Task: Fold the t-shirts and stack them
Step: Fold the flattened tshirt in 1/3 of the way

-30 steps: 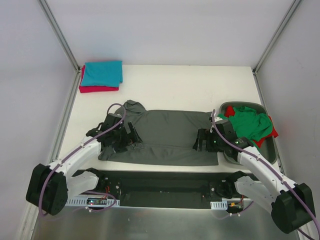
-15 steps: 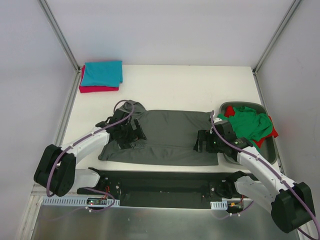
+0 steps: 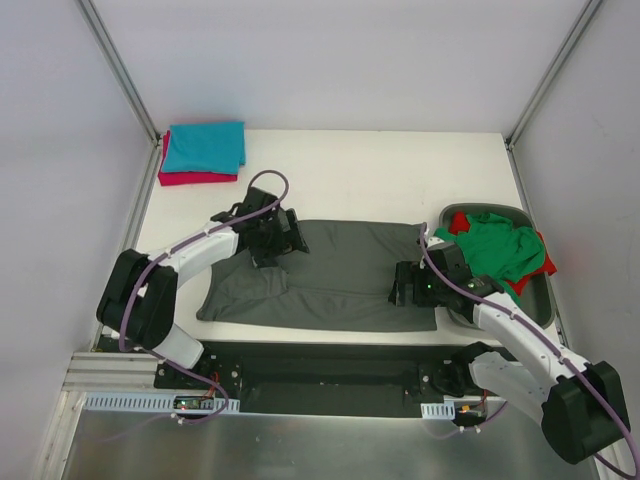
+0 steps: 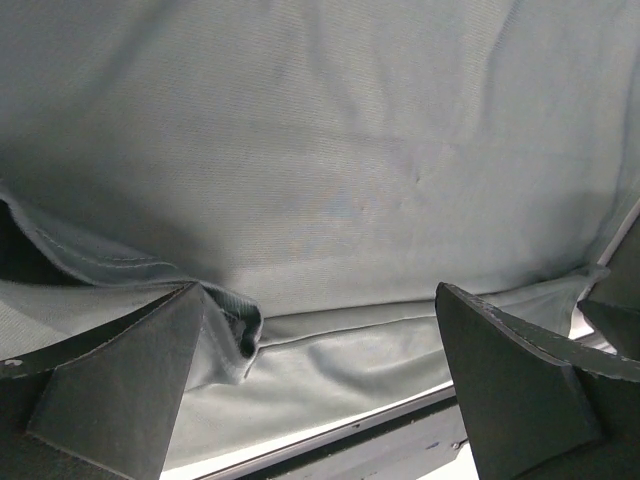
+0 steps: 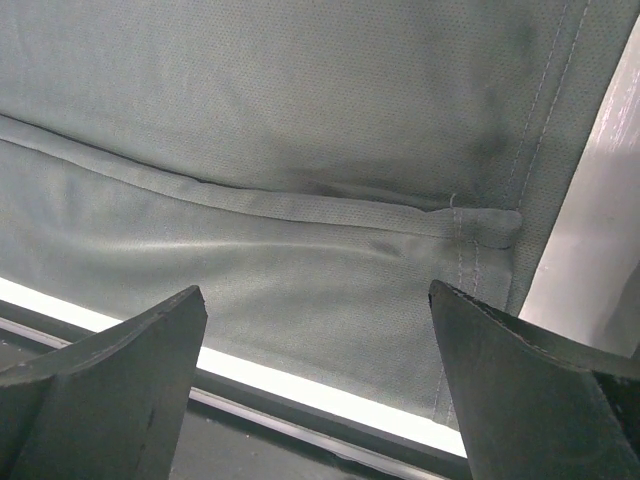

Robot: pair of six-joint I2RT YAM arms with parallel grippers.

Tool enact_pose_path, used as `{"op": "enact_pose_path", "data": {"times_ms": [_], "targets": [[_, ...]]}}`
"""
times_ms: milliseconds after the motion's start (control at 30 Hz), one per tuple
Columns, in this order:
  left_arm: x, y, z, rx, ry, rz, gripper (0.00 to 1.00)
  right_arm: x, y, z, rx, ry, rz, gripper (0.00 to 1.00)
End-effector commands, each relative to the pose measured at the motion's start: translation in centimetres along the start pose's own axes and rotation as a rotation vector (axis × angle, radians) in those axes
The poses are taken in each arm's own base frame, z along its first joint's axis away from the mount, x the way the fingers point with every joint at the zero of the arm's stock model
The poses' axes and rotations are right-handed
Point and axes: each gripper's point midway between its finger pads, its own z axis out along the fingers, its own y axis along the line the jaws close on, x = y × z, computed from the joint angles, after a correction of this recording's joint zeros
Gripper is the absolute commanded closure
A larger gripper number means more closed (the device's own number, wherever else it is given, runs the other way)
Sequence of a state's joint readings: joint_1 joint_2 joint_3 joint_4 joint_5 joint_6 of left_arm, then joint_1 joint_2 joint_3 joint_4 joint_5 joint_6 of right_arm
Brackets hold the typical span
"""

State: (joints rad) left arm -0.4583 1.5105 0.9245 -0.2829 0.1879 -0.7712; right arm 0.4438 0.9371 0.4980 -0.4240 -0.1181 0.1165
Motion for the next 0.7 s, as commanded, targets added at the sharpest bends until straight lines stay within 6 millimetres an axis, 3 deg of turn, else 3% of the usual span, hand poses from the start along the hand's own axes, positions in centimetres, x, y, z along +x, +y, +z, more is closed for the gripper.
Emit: {"op": "enact_pose_path", "data": {"times_ms": [0, 333, 667], "targets": [[-0.6, -2.5, -0.3, 0.071, 0.014, 0.095, 0.01, -0.5, -0.2, -0.2, 0.008, -0.027, -0.028, 0.04], [0.6, -3.5, -1.3, 0.146, 0.061, 0.213, 0.01, -0.4, -0.4, -0.5, 0.016, -0.032, -0.040, 0.04], [4.2, 1.3, -4.2, 0.102, -0.019, 0.179, 0.01, -0.1, -0.4, 0.1, 0.001, -0.041, -0.039, 0.04]]}}
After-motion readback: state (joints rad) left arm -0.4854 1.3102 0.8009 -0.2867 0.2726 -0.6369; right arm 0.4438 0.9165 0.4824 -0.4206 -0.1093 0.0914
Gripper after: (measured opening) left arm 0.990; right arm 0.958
